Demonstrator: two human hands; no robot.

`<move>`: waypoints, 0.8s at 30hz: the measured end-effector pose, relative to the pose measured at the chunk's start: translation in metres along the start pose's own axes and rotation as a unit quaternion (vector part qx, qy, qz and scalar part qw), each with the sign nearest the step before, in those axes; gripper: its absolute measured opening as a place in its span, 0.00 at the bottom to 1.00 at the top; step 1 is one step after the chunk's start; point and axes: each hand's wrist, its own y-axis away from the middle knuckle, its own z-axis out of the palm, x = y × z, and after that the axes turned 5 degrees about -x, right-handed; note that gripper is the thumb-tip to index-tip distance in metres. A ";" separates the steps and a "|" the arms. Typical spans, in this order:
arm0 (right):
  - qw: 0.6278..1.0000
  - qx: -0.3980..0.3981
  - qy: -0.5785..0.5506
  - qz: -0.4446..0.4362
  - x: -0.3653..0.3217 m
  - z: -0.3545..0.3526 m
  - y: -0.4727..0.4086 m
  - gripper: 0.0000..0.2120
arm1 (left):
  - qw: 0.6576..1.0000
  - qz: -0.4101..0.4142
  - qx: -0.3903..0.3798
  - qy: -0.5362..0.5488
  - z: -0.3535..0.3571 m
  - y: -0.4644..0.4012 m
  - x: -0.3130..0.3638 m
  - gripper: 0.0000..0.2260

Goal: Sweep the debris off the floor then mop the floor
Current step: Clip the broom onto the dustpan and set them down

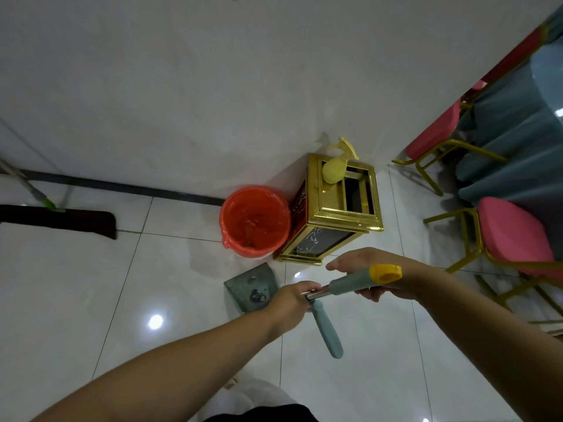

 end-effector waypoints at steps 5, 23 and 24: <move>0.995 0.089 0.008 -0.046 -0.008 -0.004 -0.001 0.13 | 0.998 0.029 -0.006 -0.047 0.000 0.011 0.009 0.16; 0.945 -0.009 0.226 -0.238 -0.236 0.058 -0.032 0.16 | 0.935 0.118 0.324 0.085 -0.202 0.158 0.018 0.09; 0.940 -0.018 0.238 -0.245 -0.251 0.069 -0.037 0.16 | 0.930 0.112 0.338 0.094 -0.216 0.168 0.009 0.09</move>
